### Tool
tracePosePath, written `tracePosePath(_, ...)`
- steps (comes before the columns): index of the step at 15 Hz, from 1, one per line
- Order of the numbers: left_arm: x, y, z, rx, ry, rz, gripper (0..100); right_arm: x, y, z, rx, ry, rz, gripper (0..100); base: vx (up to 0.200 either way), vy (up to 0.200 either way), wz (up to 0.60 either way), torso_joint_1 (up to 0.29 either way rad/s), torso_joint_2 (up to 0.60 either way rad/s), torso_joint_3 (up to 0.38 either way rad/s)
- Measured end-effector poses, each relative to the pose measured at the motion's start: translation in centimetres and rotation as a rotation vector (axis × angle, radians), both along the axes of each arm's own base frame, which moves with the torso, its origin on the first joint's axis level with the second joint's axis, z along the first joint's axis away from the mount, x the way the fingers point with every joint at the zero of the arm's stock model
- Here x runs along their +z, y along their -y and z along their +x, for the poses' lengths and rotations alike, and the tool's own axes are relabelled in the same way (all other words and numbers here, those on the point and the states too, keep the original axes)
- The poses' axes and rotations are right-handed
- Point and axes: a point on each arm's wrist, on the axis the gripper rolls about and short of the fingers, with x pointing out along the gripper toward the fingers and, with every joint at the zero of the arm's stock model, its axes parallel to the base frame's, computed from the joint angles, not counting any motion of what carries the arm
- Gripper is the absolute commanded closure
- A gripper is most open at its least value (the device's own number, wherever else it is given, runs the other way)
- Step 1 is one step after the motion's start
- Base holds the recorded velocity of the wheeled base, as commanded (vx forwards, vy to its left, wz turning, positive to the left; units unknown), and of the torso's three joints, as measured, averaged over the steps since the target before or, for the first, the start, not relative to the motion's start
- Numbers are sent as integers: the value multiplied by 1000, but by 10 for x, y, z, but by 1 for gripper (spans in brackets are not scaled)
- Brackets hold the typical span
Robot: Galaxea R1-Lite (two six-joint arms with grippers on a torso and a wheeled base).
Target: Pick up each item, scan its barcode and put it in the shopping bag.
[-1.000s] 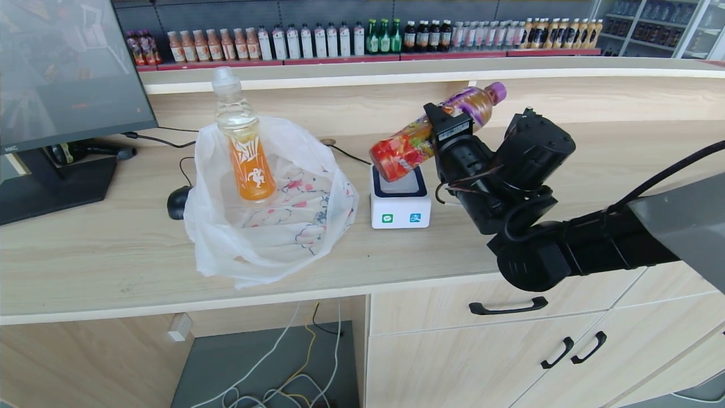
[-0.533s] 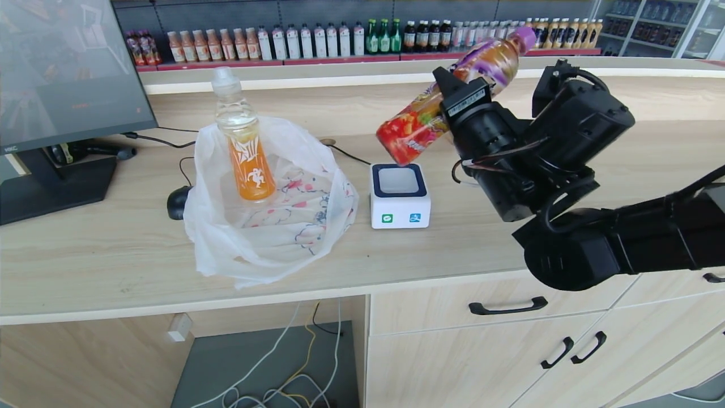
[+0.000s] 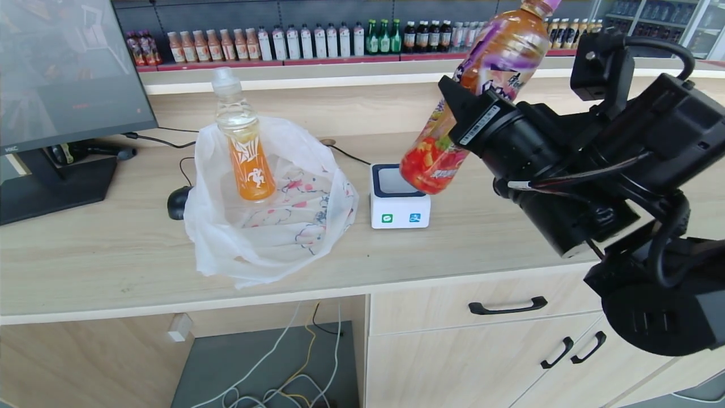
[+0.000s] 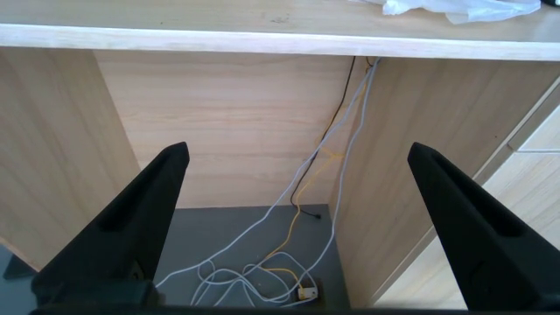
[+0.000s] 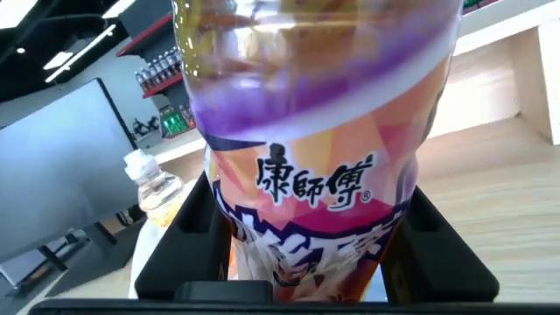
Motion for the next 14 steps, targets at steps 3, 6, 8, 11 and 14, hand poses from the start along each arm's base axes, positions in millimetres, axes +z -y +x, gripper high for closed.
tracePosePath(3,0,0,0,0,0,0,0,-5,11,-14,-61,27,-82,100,0,0,0,0,0,0)
tracePosePath(6,0,0,0,0,0,0,0,-14,19,-24,-111,102,-223,100,0,0,0,0,0,0)
tracePosePath(8,0,0,0,0,0,0,0,-20,20,-26,-137,129,-303,100,0,0,0,0,0,0)
tracePosePath(11,0,0,0,0,0,0,0,-29,25,-21,-148,130,-317,100,0,0,0,0,0,0)
tracePosePath(14,0,0,0,1,0,-3,0,-36,37,-8,-208,115,-328,100,0,0,0,0,0,0)
